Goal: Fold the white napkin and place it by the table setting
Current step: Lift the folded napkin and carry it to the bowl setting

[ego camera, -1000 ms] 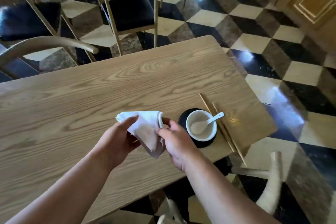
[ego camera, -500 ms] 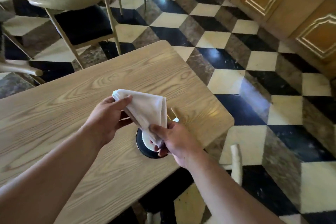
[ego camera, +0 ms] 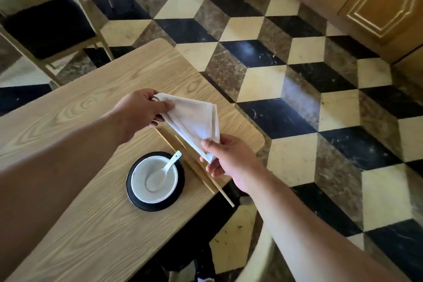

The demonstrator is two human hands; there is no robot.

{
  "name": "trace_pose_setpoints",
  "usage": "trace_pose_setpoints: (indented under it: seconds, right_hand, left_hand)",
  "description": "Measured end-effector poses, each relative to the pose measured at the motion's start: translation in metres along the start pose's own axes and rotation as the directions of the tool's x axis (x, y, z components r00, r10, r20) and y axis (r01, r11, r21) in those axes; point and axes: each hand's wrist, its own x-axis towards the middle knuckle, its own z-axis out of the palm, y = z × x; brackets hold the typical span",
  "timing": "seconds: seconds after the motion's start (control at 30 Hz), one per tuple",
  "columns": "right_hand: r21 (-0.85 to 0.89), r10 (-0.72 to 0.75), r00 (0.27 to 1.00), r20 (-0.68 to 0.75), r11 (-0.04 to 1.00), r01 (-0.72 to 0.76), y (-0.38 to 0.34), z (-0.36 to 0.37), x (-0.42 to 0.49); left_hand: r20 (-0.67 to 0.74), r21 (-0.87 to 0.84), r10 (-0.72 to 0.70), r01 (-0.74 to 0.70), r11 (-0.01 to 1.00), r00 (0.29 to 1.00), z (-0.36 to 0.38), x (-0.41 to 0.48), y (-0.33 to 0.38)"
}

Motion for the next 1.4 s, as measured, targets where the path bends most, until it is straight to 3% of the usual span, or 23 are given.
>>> trace_pose_setpoints:
  seconds: [0.17,0.73,0.83,0.9,0.97,1.07,1.13,1.2,1.33,1.4]
  right_hand:
    - [-0.046,0.027,0.998,-0.055,0.999,-0.029,0.009,-0.028,0.025]
    - [-0.176,0.08,0.984,-0.16,0.979,-0.108,0.032,-0.064,0.084]
    - [-0.348,0.065,0.979,-0.193,0.928,-0.13,0.04,-0.066,0.092]
    - [-0.566,0.015,0.976,-0.218,0.812,-0.139,0.043,-0.067,0.096]
    - [-0.711,-0.017,0.971,-0.237,0.685,-0.161,0.043,-0.066,0.094]
    - [-0.827,-0.218,0.933,-0.286,0.547,-0.126,0.038,-0.068,0.09]
    - [-0.882,-0.541,0.804,-0.245,0.468,0.046,0.037,-0.067,0.095]
    - [-0.921,-0.72,0.682,-0.127,0.341,0.188,0.035,-0.057,0.11]
    - [-0.926,-0.502,0.862,0.073,0.287,0.245,0.032,-0.026,0.148]
    - [-0.941,-0.44,0.892,0.099,0.252,0.228,0.042,-0.022,0.161]
  left_hand:
    - [0.047,0.151,-0.005,-0.002,0.989,0.999,0.027,0.039,0.001]
    - [0.075,0.412,-0.041,0.006,0.911,0.996,0.07,0.122,-0.031]
    - [0.075,0.516,-0.002,-0.037,0.856,0.997,0.076,0.125,-0.038]
    - [0.091,0.573,-0.005,-0.048,0.818,0.996,0.078,0.125,-0.041]
    - [0.116,0.654,-0.005,-0.073,0.753,0.993,0.077,0.123,-0.041]
    - [0.154,0.837,0.142,-0.206,0.508,0.978,0.074,0.117,-0.037]
    - [0.216,0.864,0.271,-0.312,0.395,0.938,0.08,0.115,-0.033]
    - [0.303,0.844,0.328,-0.412,0.344,0.895,0.092,0.114,-0.028]
    - [0.491,0.812,0.265,-0.546,0.206,0.83,0.113,0.129,-0.037]
    - [0.542,0.811,0.211,-0.572,0.125,0.814,0.11,0.137,-0.048]
